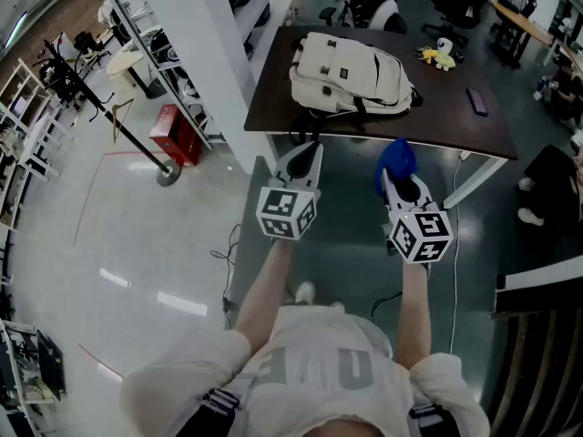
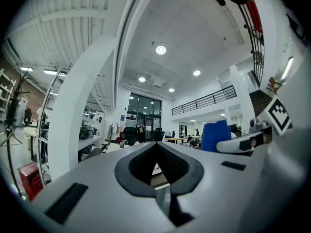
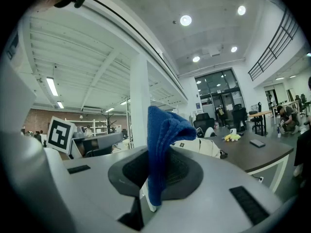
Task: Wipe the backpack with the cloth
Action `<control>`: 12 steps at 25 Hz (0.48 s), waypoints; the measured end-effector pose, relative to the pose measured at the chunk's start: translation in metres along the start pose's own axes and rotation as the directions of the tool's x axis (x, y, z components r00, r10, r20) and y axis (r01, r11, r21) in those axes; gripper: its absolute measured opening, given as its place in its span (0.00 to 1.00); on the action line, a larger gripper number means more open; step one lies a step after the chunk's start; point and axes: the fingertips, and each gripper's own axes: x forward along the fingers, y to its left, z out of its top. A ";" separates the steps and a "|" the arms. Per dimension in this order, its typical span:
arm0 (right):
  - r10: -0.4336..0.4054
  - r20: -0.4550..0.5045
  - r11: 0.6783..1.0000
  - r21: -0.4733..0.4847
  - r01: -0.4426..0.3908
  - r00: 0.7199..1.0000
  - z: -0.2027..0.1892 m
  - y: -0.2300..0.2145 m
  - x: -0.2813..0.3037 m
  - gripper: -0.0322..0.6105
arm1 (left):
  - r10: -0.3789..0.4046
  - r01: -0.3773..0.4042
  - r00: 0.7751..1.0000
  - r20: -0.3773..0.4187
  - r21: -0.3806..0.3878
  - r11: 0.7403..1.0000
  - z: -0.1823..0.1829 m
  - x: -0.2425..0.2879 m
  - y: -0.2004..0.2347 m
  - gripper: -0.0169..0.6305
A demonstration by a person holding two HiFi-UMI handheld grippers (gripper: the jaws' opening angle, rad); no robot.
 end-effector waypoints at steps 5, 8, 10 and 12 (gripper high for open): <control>-0.005 0.010 0.999 0.043 0.004 1.000 0.000 -0.009 -0.002 0.12 | 0.018 -0.018 1.000 -0.010 0.019 1.000 0.001 -0.001 -0.003 0.03; 0.015 -0.001 0.998 0.061 -0.015 1.000 -0.007 -0.008 -0.004 0.12 | 0.041 -0.041 0.999 -0.003 0.019 0.999 0.004 -0.004 -0.005 0.03; 0.032 -0.009 0.997 0.070 -0.031 0.999 -0.012 -0.008 -0.003 0.12 | 0.061 -0.061 0.998 0.008 0.010 0.998 0.007 -0.007 -0.003 0.03; 0.046 -0.012 0.995 0.088 -0.045 0.999 -0.014 -0.007 0.006 0.12 | 0.083 -0.083 0.996 0.014 -0.002 0.997 0.007 -0.009 0.003 0.03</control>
